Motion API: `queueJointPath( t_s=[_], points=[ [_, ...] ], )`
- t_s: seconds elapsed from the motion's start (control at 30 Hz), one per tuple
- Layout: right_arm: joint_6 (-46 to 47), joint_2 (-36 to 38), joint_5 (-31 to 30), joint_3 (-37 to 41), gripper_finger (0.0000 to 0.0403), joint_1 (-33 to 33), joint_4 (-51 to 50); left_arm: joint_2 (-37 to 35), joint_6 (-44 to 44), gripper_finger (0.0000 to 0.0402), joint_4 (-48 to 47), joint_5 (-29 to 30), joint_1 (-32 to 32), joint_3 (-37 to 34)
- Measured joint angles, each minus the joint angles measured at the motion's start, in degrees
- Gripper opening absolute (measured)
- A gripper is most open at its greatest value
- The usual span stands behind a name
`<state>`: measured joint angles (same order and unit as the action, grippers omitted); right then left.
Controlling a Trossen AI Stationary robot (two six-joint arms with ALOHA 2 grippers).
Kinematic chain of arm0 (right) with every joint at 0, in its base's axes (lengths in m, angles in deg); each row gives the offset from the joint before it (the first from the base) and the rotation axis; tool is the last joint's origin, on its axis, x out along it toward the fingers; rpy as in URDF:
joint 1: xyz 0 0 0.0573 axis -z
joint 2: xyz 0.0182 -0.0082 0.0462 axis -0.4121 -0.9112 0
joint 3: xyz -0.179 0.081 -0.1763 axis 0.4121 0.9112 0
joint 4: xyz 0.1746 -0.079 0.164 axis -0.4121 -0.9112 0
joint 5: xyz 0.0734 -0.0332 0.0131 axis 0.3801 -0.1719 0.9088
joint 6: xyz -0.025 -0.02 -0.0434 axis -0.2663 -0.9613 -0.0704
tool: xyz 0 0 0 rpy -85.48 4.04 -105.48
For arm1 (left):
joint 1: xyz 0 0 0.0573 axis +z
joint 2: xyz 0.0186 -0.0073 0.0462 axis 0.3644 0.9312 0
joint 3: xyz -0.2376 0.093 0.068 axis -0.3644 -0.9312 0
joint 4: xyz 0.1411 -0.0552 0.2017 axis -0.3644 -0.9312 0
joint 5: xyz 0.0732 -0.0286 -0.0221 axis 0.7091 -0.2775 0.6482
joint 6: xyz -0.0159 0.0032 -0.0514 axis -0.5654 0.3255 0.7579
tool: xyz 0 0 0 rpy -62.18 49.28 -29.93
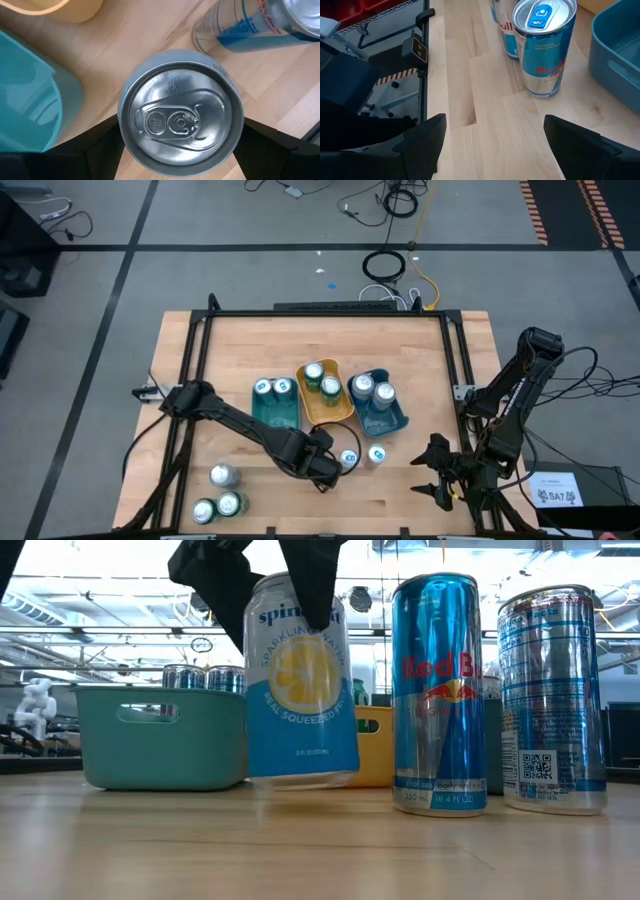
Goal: Sort soda cans
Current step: Move the blue and white soda can to the center
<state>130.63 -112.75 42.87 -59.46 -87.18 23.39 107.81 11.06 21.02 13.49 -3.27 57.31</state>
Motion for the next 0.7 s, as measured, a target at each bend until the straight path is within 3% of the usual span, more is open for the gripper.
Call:
queueJointPath(
  t_s=[0.7],
  points=[
    [-0.1, 0.0, 0.0, 0.0, 0.0327, 0.0, 0.0, 0.3, 0.4, 0.0332, 0.2, 1.4, 0.0, -0.1]
  ],
)
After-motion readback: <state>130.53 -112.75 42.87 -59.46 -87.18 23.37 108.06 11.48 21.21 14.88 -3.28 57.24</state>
